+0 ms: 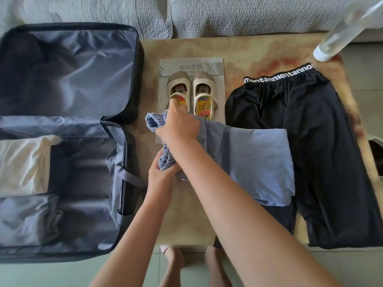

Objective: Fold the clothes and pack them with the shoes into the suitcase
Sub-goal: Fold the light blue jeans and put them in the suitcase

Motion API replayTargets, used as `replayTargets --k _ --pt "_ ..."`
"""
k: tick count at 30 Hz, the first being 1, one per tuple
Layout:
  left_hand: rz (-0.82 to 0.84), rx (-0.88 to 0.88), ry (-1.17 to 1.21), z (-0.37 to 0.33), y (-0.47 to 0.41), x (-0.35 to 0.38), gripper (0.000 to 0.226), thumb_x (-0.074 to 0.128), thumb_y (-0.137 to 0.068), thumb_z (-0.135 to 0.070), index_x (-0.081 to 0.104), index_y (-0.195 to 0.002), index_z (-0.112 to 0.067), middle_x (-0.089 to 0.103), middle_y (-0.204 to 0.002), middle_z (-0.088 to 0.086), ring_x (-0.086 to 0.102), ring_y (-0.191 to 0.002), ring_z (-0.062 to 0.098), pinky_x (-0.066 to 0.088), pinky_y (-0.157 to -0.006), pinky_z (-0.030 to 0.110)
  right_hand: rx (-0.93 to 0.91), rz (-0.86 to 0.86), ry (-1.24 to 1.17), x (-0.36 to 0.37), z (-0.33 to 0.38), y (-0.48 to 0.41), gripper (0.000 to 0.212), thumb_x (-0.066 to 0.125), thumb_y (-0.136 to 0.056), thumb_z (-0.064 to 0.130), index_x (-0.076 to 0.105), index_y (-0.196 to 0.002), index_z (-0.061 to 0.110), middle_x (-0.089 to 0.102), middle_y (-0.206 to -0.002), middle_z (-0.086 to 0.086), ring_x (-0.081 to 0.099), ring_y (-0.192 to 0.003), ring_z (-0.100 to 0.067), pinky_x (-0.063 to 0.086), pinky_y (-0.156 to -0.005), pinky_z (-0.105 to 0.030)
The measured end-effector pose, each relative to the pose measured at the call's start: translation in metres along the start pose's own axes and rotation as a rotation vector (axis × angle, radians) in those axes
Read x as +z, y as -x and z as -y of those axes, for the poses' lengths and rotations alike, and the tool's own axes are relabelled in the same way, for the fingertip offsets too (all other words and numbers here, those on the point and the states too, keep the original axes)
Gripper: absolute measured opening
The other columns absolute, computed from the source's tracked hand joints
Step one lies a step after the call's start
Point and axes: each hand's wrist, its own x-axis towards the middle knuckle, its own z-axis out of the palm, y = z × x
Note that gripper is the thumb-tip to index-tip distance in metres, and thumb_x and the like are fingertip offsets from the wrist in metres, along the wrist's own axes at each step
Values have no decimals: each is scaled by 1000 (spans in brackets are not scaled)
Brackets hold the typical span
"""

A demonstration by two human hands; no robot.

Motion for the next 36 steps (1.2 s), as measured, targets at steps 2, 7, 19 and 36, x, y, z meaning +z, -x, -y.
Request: replayTargets --k 2,7,19,36 --pt "66 37 -74 -4 5 8 59 72 -64 -7 62 -120 -22 70 -110 2 66 -97 14 54 -75 27 -23 -48 -33 -6 -15 -1 61 67 -83 40 38 -131 16 51 -128 -8 60 -106 -31 40 -69 -32" --pt "152 108 -222 -2 8 30 64 80 -65 -15 62 -123 -36 45 -144 -8 45 -131 14 47 -100 39 -57 -21 13 -20 -43 3 84 71 -73 55 32 -138 19 46 -132 -7 58 -106 -30 36 -68 -32" --pt "437 381 -797 32 19 78 57 74 -82 -29 49 -132 -40 24 -153 -19 25 -133 -7 22 -104 10 247 -163 -580 -59 -215 26 34 50 -93 7 38 -124 9 53 -99 -6 53 -77 -15 38 -55 -15" --pt "371 848 -1362 77 -2 87 38 57 -70 -15 67 -106 -20 58 -91 2 58 -77 23 49 -56 29 481 -241 -606 -19 -329 47 68 72 -83 14 36 -142 15 31 -136 -13 46 -117 -21 33 -94 -21"
